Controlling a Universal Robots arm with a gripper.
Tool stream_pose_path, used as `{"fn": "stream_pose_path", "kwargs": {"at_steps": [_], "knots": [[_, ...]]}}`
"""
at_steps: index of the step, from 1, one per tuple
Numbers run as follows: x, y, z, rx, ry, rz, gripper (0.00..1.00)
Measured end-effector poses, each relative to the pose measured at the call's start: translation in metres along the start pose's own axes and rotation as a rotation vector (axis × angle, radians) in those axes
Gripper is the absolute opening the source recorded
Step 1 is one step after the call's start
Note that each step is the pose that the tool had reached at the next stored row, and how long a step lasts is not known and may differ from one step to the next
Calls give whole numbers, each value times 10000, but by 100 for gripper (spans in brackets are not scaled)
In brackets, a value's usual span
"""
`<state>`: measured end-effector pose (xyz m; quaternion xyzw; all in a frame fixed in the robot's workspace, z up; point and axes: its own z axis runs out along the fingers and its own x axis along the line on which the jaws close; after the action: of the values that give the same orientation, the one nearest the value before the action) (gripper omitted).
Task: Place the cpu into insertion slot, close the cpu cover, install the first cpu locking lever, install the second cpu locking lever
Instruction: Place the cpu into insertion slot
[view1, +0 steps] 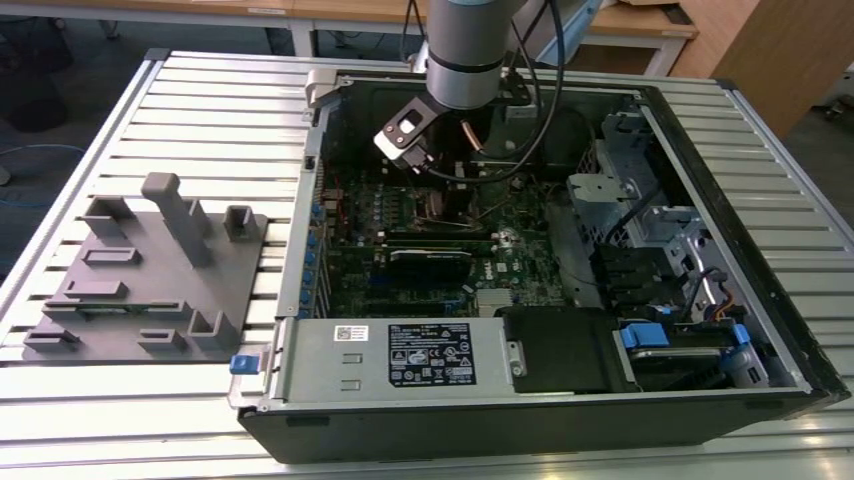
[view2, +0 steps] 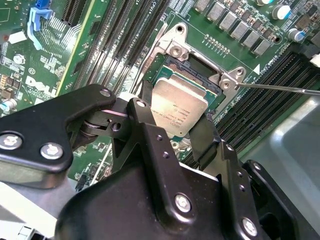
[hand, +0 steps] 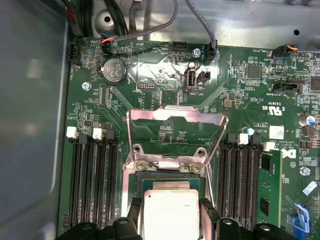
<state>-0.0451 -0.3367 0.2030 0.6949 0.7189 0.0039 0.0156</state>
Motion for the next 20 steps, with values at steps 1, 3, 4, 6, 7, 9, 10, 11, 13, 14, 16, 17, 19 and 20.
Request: {"fn": "stream_pose_path", "kwargs": {"at_steps": [1,3,4,6,7,9,10,11,13,14,16,17,19,20], "knots": [[0,0,3,0,0,0,54],[1,-1,9,0,0,2,54],[1,-1,12,0,-1,2,54],[1,-1,17,0,-1,2,54],[1,-1,20,0,0,3,54],[1,-1,22,1,-1,3,54],[1,-1,23,2,-3,3,54],[1,-1,25,0,0,4,54],[2,-5,28,0,0,32,54],[2,-5,30,1,-2,100,54],[2,-5,32,5,-8,272,54],[2,-5,33,7,-11,344,54],[1,-5,33,7,-12,383,54],[2,-5,34,7,-10,385,54]]}}
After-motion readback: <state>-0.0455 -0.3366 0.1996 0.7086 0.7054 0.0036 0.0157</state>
